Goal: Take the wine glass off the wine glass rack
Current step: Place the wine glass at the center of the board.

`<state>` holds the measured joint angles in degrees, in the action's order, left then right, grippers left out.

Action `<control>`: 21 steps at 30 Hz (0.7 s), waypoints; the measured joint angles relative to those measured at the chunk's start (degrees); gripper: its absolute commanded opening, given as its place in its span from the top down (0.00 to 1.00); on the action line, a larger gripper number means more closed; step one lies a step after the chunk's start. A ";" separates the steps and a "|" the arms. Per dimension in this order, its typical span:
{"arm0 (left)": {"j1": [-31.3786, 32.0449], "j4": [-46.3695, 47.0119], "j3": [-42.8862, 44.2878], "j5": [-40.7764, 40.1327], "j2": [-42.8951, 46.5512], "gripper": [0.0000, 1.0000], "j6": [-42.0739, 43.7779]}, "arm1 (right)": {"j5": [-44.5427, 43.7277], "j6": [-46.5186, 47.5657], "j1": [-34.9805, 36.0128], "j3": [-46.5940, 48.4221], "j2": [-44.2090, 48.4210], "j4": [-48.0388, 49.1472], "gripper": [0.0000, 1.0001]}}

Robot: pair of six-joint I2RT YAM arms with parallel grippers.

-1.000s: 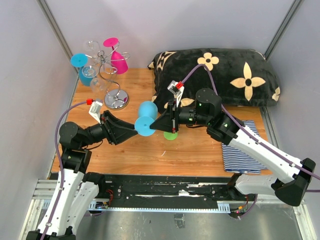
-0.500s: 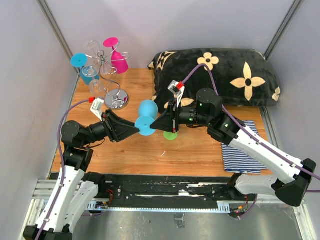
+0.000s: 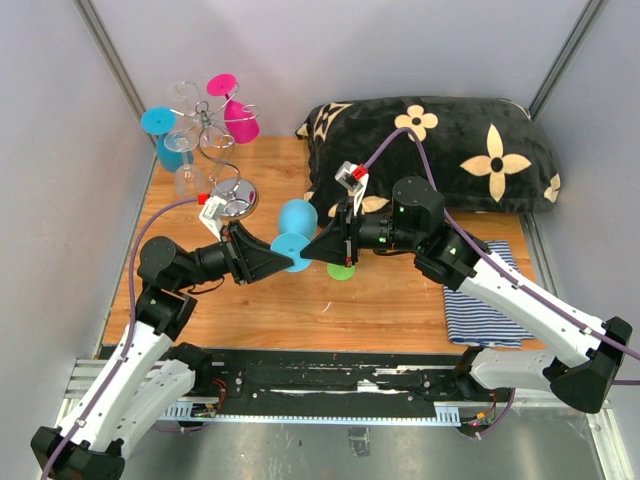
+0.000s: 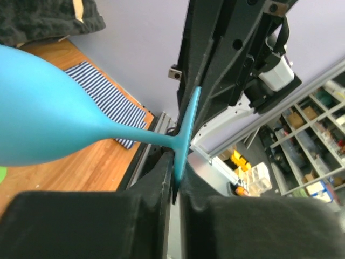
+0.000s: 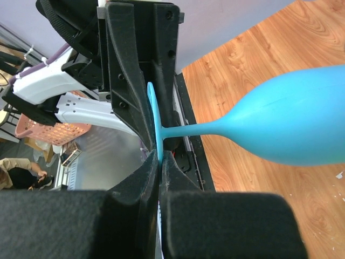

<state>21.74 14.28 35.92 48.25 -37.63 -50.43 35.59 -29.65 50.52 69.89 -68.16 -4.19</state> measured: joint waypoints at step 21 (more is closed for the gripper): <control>2.08 1.03 -16.46 3.15 16.74 0.99 26.80 | -24.70 13.46 -4.48 1.99 13.79 -15.41 0.24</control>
<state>23.81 15.31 19.46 51.40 -20.88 -23.64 10.90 -16.19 46.04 71.88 -54.37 -19.59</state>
